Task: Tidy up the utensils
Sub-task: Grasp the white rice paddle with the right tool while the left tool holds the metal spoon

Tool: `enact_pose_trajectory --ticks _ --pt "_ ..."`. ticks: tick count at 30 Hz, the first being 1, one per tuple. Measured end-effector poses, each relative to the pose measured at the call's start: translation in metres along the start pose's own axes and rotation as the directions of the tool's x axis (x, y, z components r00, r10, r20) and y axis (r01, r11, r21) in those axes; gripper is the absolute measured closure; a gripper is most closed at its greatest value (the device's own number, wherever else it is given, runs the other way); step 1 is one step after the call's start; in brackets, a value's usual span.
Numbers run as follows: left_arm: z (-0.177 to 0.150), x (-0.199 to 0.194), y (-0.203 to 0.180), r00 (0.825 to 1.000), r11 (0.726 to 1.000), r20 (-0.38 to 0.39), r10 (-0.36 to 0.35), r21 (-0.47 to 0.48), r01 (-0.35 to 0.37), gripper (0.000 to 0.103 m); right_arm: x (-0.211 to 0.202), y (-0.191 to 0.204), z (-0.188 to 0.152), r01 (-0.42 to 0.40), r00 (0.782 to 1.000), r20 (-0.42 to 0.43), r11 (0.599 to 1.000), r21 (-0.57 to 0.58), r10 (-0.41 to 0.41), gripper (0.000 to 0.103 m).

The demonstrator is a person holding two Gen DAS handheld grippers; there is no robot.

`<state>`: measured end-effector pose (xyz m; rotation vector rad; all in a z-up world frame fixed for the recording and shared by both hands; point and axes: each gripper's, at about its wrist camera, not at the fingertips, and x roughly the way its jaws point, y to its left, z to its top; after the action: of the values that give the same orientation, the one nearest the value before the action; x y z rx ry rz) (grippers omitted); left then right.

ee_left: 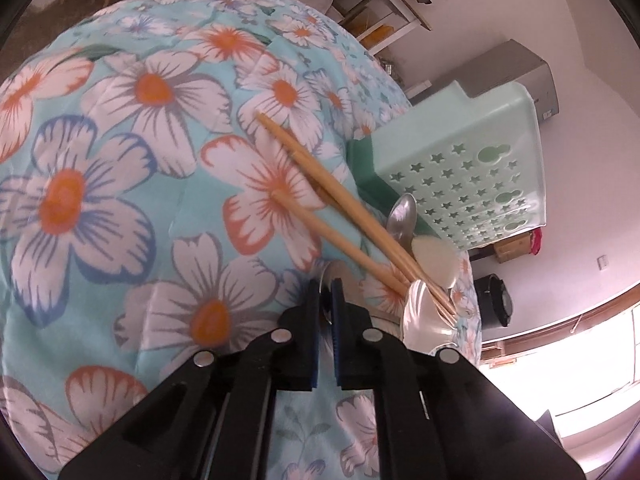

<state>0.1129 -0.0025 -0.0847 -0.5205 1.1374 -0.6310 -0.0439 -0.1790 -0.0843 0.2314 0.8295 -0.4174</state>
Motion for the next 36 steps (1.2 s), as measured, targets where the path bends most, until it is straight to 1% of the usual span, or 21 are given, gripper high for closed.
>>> enact_pose_trajectory --ticks 4,9,13,19,21,24,25,32,36 --pt "0.0 0.002 -0.011 0.999 0.998 0.02 0.043 0.045 -0.044 0.096 0.0 0.0 0.0 0.003 1.0 0.0 1.0 -0.002 -0.003 0.008" --pt "-0.003 -0.002 -0.018 0.996 0.992 0.047 0.079 0.097 -0.083 0.097 0.0 0.0 0.0 0.002 1.0 0.002 1.0 0.0 -0.002 0.008" --pt "-0.002 -0.01 -0.014 0.994 0.99 0.054 0.093 0.101 -0.098 0.097 0.0 0.0 0.0 0.004 1.0 0.004 1.0 -0.001 -0.004 0.008" --pt "0.0 -0.034 0.004 0.989 0.991 0.086 0.122 0.053 -0.127 0.098 0.0 0.0 -0.001 0.004 1.0 0.006 1.0 -0.002 -0.004 0.008" --pt "0.001 -0.036 0.012 0.991 0.993 0.076 0.114 0.025 -0.116 0.098 0.0 -0.001 0.0 0.005 1.0 0.006 1.0 -0.002 -0.005 0.008" --pt "0.004 -0.034 0.022 0.995 0.996 0.053 0.083 -0.044 -0.081 0.097 0.0 0.001 -0.001 0.004 1.0 0.005 1.0 -0.002 -0.004 0.008" --pt "0.004 -0.033 0.024 0.996 0.996 0.05 0.076 -0.054 -0.074 0.097 0.0 0.0 0.0 0.005 1.0 0.005 1.0 -0.002 -0.005 0.008" --pt "0.005 -0.029 0.027 0.997 0.995 0.047 0.063 -0.086 -0.058 0.096 -0.001 0.0 0.0 0.008 1.0 0.008 1.0 -0.002 -0.008 0.008" --pt "0.003 -0.029 0.026 0.995 0.995 0.062 0.075 -0.075 -0.071 0.095 -0.001 0.001 -0.001 0.008 1.0 0.009 1.0 -0.002 -0.008 0.008"
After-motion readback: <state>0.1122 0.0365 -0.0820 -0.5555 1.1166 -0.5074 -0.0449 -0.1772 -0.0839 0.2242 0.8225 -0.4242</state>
